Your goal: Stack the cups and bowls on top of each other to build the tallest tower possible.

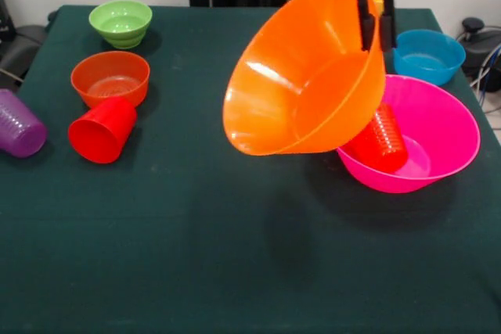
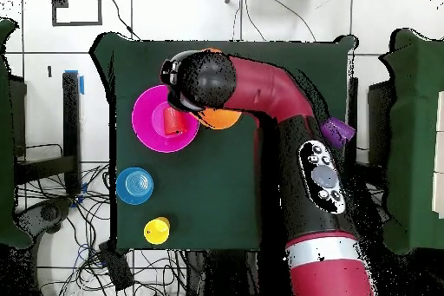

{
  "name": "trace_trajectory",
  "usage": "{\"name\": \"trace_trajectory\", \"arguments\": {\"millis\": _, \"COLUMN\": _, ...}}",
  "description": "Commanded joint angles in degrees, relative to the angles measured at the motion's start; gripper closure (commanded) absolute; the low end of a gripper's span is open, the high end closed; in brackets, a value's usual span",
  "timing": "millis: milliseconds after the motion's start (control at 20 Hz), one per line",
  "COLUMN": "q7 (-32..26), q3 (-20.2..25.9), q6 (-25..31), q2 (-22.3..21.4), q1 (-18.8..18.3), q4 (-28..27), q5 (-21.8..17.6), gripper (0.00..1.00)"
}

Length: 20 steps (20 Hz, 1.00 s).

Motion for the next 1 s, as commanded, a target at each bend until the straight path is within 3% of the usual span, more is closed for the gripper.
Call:
{"name": "trace_trajectory", "arguments": {"millis": 50, "q7": 14.5, "q3": -4.5, "q6": -3.8, "q2": -1.2, "q1": 5.1, "q4": 5.7, "q5": -0.2, "gripper": 1.00}}
{"name": "trace_trajectory", "arguments": {"millis": 600, "q7": 22.1, "q3": -8.5, "q6": -2.3, "q2": -2.5, "q1": 11.0, "q4": 5.6, "q5": 1.0, "gripper": 1.00}}
{"name": "trace_trajectory", "arguments": {"millis": 1000, "q7": 28.7, "q3": -11.8, "q6": -6.0, "q2": -1.7, "q1": 16.1, "q4": 7.3, "q5": 2.2, "gripper": 1.00}}
